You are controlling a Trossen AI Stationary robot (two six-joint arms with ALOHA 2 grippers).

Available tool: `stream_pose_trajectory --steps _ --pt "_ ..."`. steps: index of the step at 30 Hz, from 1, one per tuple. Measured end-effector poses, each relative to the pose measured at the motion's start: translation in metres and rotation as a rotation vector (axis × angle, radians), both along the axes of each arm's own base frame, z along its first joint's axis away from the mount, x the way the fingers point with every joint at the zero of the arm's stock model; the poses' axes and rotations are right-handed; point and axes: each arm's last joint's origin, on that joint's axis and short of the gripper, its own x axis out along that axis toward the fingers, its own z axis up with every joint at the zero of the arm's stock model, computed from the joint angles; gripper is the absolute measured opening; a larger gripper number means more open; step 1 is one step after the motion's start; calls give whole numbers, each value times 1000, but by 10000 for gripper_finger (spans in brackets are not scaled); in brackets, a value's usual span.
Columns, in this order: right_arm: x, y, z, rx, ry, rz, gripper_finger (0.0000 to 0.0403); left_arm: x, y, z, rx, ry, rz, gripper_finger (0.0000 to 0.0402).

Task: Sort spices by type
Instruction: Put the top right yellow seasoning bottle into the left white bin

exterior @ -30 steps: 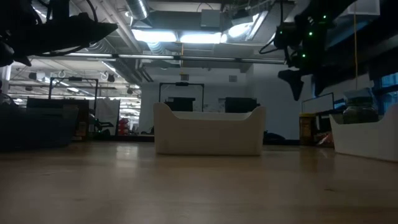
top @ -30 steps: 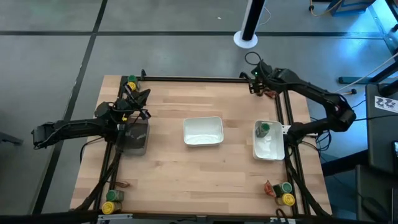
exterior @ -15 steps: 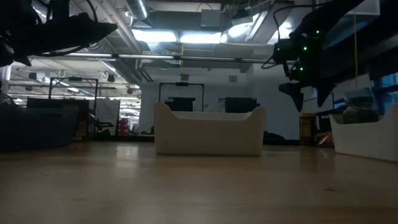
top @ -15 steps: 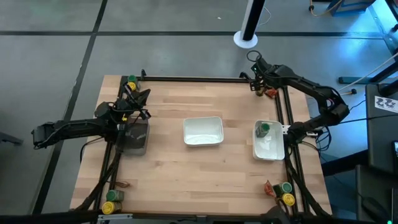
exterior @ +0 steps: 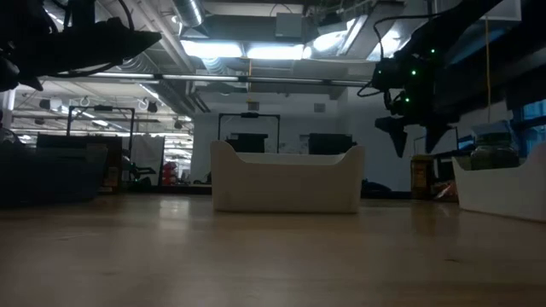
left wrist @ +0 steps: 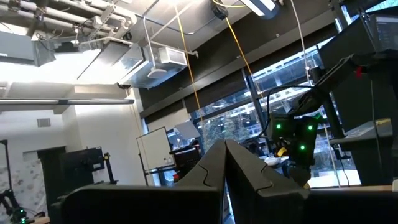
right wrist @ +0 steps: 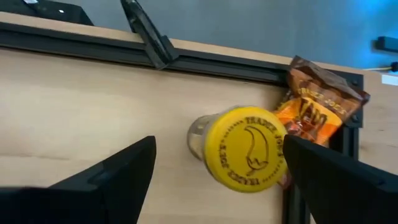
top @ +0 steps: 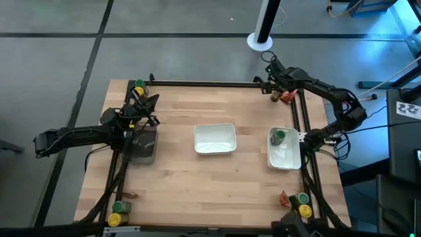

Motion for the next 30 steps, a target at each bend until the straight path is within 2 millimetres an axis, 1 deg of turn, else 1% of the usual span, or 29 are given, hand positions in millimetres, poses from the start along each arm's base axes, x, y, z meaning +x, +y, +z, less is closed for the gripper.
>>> stream_pose_trajectory --steps 9,15,23,26,30 --pt "1 -9 -15 -2 97 -32 348 0 0 0 0 0 0 1" --pt "4 -9 -18 31 49 -4 348 0 0 0 0 1 1 1" --pt "5 -9 -18 44 37 13 348 0 0 0 0 1 0 1" --pt "6 -8 -18 75 11 60 348 0 0 0 0 0 1 1" --pt "10 -6 -19 149 -46 229 348 0 0 0 0 1 0 1"
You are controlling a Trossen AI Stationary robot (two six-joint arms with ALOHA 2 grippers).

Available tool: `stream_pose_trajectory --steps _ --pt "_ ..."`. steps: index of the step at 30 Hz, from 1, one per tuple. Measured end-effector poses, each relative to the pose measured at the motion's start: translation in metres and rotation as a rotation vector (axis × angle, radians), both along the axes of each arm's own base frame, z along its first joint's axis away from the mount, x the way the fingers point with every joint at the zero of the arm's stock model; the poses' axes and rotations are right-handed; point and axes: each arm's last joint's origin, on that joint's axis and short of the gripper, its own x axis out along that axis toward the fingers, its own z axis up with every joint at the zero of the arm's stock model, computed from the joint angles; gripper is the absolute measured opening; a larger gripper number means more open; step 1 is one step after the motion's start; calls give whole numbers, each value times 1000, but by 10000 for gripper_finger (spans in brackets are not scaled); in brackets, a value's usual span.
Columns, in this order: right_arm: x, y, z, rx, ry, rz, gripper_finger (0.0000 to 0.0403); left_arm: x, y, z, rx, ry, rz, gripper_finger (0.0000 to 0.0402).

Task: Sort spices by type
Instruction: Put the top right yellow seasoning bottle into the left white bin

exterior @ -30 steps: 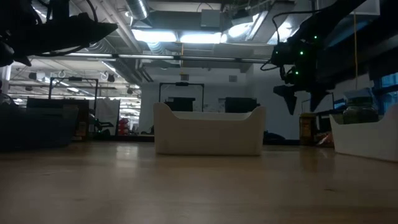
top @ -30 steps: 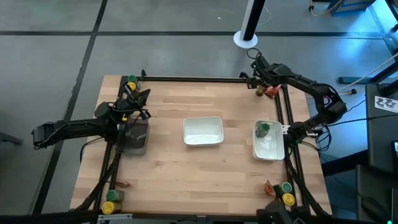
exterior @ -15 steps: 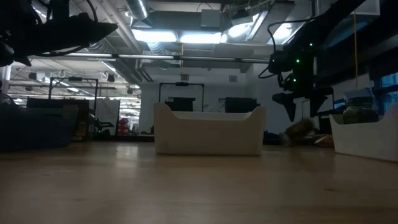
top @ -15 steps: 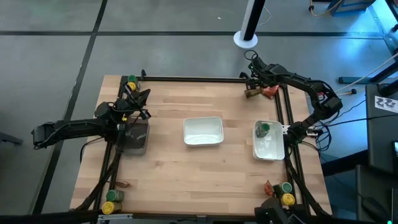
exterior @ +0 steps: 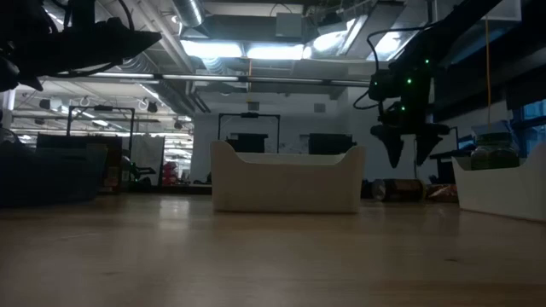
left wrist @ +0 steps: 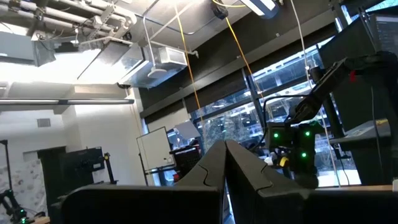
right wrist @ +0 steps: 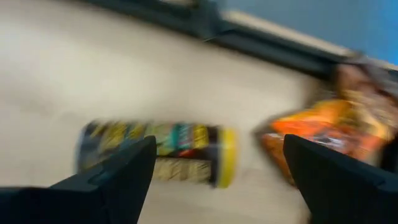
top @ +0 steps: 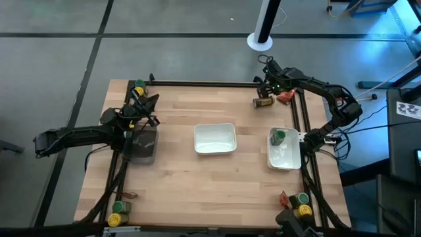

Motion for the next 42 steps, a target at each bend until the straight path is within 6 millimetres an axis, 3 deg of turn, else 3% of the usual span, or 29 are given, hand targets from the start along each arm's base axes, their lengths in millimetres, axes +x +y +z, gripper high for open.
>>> stream_pose_trajectory --steps 6,13,21,28,37,42 --pt "0 8 -2 113 -8 280 348 0 0 0 0 0 0 1" --pt "1 6 -2 70 40 479 348 0 0 0 0 0 0 1" --pt "24 7 -17 7 130 683 348 0 0 0 0 0 0 1" --pt "39 11 -39 48 232 776 348 0 0 0 0 0 0 1" --pt "44 8 -68 122 334 800 347 0 0 0 1 0 1 1" --pt "45 8 -71 135 336 801 311 0 0 0 16 10 10 1"
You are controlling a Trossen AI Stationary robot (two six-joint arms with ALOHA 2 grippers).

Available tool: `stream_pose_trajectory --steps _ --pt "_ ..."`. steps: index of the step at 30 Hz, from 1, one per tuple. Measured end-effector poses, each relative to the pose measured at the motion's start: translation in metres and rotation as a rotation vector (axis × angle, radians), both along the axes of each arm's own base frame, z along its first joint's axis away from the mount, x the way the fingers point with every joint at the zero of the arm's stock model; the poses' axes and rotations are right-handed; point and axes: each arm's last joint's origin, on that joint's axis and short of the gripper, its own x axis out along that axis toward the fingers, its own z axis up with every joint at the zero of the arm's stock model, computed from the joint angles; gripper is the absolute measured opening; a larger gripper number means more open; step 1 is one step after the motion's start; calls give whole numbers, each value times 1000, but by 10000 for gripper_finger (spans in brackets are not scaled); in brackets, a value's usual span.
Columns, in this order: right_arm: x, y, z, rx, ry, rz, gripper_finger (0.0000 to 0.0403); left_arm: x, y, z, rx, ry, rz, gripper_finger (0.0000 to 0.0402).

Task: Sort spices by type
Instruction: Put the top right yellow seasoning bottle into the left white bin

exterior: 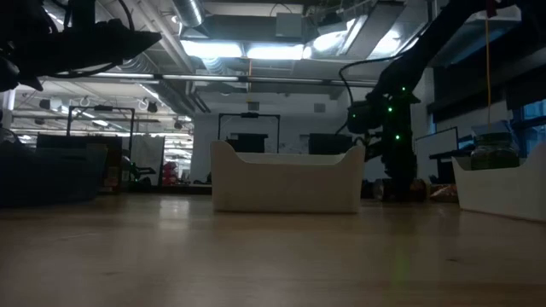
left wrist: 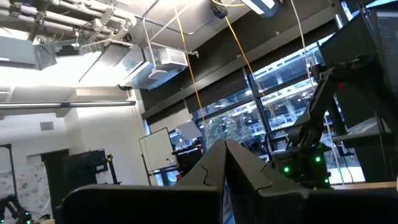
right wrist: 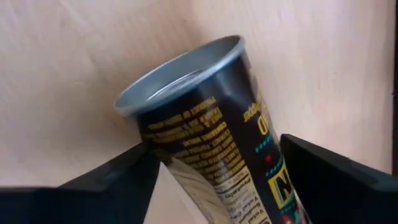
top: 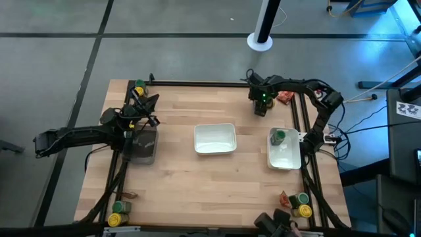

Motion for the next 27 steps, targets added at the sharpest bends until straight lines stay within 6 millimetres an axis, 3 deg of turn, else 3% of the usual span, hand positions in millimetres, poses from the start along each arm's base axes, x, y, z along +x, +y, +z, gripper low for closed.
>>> stream_pose_trajectory --steps 6,13,21,27 --pt "0 1 -1 15 -14 -74 209 0 0 0 0 0 0 1" --pt "-3 4 9 18 -67 -152 207 0 0 0 -17 -12 -12 1" --pt "-6 18 49 14 -237 -195 207 0 0 0 -39 -31 -22 2" --pt "2 44 86 -59 -377 -136 207 0 1 -1 -67 -36 -15 22"
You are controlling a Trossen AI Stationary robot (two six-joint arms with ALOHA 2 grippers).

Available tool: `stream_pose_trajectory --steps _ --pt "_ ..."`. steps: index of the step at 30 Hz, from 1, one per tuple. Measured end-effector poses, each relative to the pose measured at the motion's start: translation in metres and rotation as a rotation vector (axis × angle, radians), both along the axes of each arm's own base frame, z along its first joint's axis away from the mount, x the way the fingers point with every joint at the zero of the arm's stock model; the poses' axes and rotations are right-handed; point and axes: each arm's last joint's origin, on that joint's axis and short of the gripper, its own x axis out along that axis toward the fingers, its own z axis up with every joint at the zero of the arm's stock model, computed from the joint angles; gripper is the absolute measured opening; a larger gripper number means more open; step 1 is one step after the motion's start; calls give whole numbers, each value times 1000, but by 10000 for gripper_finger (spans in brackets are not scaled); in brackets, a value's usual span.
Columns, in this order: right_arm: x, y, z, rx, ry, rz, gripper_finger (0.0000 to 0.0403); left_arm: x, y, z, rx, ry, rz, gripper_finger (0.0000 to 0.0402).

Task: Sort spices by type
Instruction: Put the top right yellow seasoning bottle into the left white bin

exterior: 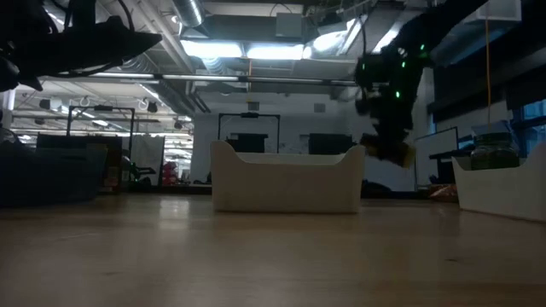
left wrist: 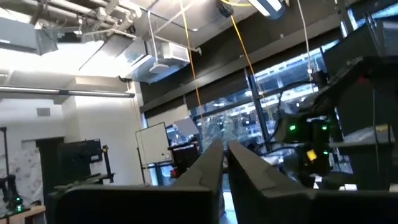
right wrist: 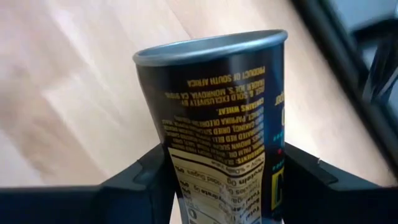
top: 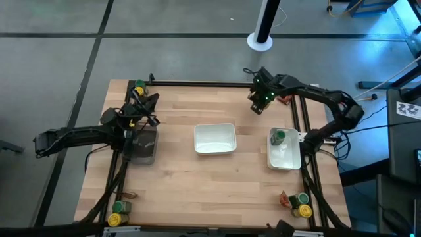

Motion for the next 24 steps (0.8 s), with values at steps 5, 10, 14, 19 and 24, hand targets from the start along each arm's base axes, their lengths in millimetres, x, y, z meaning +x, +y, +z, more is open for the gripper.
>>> stream_pose_trajectory --steps 5,10,14,19,24 --pt "12 25 24 -64 -132 55 207 2 1 -3 -38 33 -9 99" --pt "28 47 38 -110 -263 111 207 8 3 6 -98 17 -56 170" --pt "43 62 46 -142 -364 163 207 19 6 11 -157 68 -121 199" --pt "58 82 53 -171 -458 244 207 37 13 15 -249 134 -170 207" --pt "69 99 58 -191 -533 308 207 61 14 17 -291 217 -235 208"
